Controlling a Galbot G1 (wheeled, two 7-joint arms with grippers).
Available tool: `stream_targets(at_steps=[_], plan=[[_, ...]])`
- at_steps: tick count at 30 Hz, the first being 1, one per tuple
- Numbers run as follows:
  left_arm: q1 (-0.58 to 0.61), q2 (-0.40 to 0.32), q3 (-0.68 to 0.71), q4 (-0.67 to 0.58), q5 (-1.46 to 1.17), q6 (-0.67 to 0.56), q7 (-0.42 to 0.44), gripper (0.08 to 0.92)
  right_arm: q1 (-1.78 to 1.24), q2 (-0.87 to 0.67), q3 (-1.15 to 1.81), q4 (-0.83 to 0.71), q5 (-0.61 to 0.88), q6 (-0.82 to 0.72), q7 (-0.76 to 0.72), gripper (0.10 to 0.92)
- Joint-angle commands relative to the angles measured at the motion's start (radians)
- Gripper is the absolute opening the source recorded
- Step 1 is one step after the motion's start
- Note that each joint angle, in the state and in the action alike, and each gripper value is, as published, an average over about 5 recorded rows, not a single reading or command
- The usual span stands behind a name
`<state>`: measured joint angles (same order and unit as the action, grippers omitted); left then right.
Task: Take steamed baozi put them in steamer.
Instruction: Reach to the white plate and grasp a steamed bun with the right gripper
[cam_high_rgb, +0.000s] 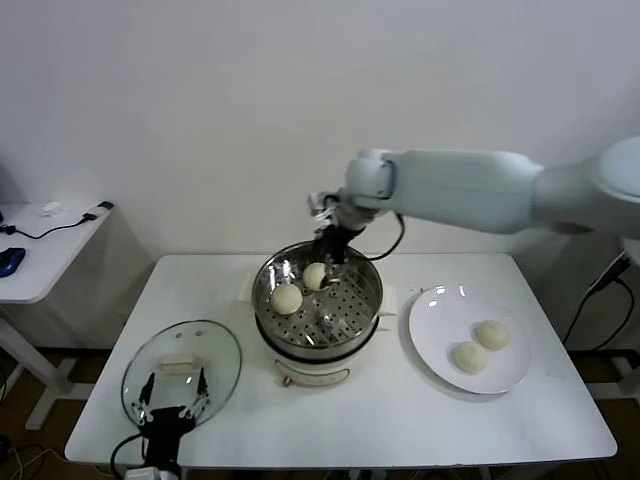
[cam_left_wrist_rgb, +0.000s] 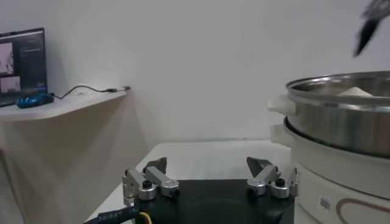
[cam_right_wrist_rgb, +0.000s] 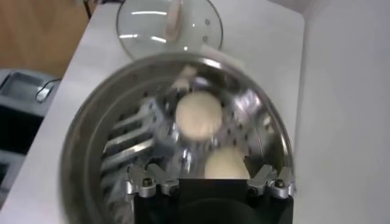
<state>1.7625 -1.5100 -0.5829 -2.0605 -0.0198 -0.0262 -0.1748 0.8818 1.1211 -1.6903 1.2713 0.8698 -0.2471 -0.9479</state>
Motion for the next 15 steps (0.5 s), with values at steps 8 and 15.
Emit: stream_targets(at_steps=[8,15], plan=[[0.01,-0.012,-0.007,-0.01,0.01,-0.001,0.0,0.823,-0.031,-0.587,-0.204,0.169,-0.424,0.104,-0.113,0.823],[0.021,-0.025,-0.003,-0.011,0.029,-0.003,-0.002,0.823,-0.291,-0.616,-0.036,0.093,-0.487,0.056,-0.062,0.823]])
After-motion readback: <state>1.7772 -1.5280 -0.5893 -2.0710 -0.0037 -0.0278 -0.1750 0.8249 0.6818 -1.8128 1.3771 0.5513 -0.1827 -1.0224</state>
